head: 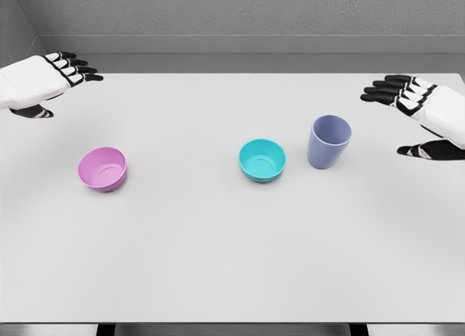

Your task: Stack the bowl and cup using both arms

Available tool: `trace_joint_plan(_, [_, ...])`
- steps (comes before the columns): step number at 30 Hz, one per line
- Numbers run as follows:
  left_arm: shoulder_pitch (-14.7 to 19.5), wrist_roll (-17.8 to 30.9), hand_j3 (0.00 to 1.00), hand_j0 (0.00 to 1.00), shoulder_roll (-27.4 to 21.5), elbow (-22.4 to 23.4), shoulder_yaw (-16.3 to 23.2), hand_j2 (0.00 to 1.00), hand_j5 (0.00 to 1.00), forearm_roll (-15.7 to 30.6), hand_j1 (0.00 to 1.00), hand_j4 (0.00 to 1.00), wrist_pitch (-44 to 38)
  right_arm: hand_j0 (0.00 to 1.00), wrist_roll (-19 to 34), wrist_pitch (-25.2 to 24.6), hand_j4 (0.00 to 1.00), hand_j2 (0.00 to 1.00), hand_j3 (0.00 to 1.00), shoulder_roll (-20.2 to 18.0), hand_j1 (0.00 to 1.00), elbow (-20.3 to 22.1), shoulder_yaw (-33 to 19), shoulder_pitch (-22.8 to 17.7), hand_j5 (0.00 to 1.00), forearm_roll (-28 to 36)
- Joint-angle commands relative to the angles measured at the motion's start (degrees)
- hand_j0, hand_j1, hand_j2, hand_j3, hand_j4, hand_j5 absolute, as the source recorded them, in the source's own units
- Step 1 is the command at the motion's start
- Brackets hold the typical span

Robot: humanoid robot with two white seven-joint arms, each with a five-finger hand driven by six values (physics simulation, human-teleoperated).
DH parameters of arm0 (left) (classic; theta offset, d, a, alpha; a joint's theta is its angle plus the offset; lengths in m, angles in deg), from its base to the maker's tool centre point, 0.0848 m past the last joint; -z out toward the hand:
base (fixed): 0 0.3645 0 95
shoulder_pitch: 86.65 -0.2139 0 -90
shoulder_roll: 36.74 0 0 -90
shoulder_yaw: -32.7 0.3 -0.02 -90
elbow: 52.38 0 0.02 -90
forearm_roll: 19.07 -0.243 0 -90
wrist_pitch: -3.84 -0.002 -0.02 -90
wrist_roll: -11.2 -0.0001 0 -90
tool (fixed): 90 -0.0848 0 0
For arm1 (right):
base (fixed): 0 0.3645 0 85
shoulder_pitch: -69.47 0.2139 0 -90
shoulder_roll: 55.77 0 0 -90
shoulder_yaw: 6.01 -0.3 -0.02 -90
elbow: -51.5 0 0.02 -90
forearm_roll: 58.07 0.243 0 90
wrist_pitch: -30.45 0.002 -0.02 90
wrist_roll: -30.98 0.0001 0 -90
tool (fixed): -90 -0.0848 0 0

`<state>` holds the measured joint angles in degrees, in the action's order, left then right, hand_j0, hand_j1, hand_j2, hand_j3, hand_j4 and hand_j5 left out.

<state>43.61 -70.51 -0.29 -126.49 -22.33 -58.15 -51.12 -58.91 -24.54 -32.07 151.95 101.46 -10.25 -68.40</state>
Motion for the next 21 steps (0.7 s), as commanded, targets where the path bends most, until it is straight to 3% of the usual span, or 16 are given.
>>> trace_joint_plan(1, [0.0, -0.02, 1.0, 1.0, -0.06, 0.01, -0.08, 1.0, 1.0, 0.32, 1.0, 1.0, -0.04, 1.0, -0.1, -0.01, 1.0, 1.0, 1.0, -0.06, 1.0, 0.01, 0.2, 0.0, 1.0, 0.41])
trace_joint_plan(5, [-0.35, 0.06, 1.0, 1.0, -0.06, -0.25, 0.1, 1.0, 1.0, 0.32, 1.0, 1.0, -0.04, 1.0, -0.02, -0.01, 1.0, 1.0, 1.0, -0.06, 1.0, 0.01, 0.11, 0.26, 1.0, 0.41])
trace_joint_plan(7, [-0.26, 4.72, 1.0, 1.0, -0.15, -0.51, 1.42, 1.0, 1.0, 0.23, 1.0, 1.0, -0.04, 1.0, -0.02, -0.01, 1.0, 1.0, 1.0, 0.03, 1.0, 0.01, 0.03, 0.44, 1.0, 0.41])
trace_joint_plan(14, [-0.26, 13.07, 1.0, 1.0, -0.33, -4.73, 4.93, 1.0, 1.0, 0.14, 1.0, 1.0, -0.04, 1.0, 1.3, -0.01, 1.0, 1.0, 1.0, 0.82, 1.0, -0.34, -2.43, 1.05, 1.0, 0.41])
trace_joint_plan(21, [-0.53, 15.09, 1.0, 1.0, -0.5, -6.58, 6.07, 1.0, 1.0, -0.83, 1.0, 1.0, -0.04, 1.0, 1.3, -0.01, 1.0, 1.0, 1.0, 1.17, 1.0, -0.6, -2.43, 1.14, 1.0, 0.41])
